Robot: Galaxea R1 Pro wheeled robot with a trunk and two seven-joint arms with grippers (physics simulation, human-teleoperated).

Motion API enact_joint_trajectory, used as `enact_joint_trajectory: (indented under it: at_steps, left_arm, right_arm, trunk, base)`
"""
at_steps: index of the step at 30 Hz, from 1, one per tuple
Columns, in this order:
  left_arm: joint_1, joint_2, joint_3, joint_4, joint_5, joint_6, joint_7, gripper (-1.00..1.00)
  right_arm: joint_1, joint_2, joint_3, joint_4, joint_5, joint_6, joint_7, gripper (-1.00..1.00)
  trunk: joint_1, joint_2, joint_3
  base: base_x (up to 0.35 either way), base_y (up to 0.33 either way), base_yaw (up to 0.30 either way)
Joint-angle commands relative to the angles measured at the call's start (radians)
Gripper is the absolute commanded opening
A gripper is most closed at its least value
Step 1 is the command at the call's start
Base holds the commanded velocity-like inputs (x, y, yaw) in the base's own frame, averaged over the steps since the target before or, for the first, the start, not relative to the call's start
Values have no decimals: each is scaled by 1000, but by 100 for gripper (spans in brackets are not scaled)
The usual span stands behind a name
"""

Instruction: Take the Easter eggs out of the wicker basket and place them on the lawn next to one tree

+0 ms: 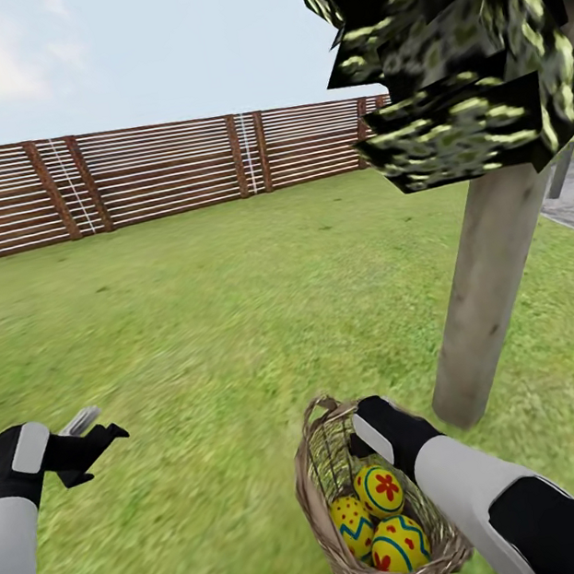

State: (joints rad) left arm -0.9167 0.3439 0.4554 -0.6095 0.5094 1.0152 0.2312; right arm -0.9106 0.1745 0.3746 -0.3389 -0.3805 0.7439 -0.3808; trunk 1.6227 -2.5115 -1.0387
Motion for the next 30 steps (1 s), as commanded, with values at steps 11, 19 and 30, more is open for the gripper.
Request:
enact_joint_trajectory:
  at_steps: [11,19,30]
  left_arm:
    - [-1,-2,2,3,10,6,12,100]
    - [0,-3,2,5,-10,3,39,100]
    - [0,-6,2,7,-26,2,88,100]
  right_arm:
    - [-1,0,6,1,-11,-6,-7,100]
    - [-1,0,6,1,-11,-6,-8,100]
    - [-1,0,6,2,-11,-9,-7,100]
  trunk:
    - [0,0,-1]
    - [3,-2,-28]
    - [8,-5,-71]
  base:
    - [94,0,0]
    - [3,0,0]
    - [0,0,0]
